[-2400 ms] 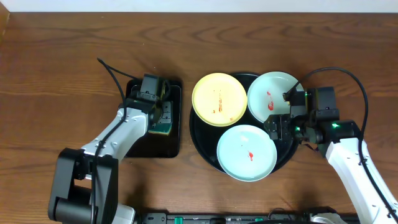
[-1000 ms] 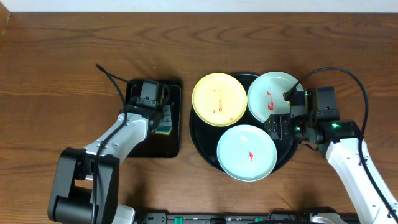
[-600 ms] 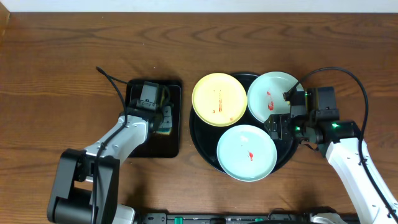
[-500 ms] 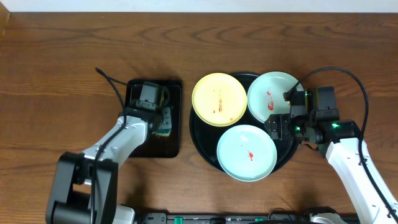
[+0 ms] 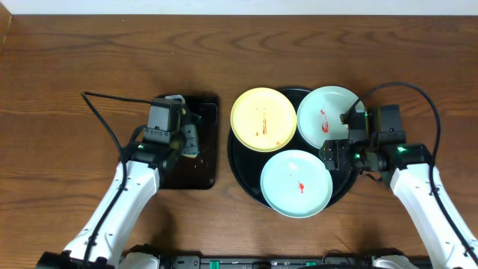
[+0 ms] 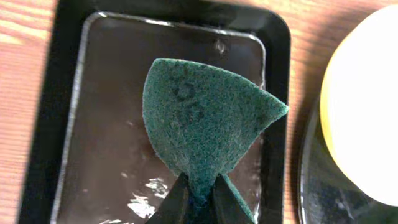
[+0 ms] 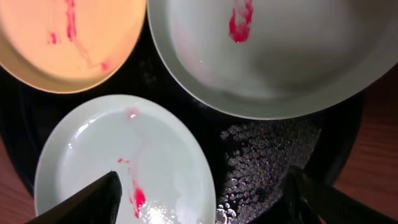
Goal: Clean dirty plates on tray and stack at the side
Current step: 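Grasp the green sponge with the left gripper and rub it in the tray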
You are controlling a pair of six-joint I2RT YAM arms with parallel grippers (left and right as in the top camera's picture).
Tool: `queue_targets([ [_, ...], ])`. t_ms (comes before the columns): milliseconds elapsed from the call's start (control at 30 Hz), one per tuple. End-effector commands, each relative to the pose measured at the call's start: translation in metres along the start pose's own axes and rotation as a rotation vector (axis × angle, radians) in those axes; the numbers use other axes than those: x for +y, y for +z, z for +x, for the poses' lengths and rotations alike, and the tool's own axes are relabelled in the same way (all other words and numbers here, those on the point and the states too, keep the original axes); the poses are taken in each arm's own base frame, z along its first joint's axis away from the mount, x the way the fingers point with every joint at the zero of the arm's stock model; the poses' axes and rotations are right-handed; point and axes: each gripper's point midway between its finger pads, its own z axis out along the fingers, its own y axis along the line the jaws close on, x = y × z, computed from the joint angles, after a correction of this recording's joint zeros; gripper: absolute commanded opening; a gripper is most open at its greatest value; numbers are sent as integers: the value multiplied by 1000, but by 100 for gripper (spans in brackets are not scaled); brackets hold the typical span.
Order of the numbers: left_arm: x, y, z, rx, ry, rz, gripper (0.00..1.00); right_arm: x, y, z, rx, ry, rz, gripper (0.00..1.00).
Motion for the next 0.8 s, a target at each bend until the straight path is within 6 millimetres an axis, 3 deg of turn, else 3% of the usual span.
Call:
queue_targets([
  [0, -2, 12, 10, 49, -35, 16, 7, -1, 5, 0, 16, 7, 10, 81],
  [200, 4, 51, 27, 134, -87, -14, 7, -3, 13, 4, 52, 16, 13, 81],
  [400, -4, 84, 54, 245, -104, 38, 7, -5, 17, 6, 68, 20, 14, 80],
  [567, -1, 95, 67, 292, -143, 17, 7, -5, 17, 6, 66, 19, 14, 80],
  [767, -10, 96, 64, 287, -201, 60, 8, -5, 17, 6, 66, 19, 14, 80],
])
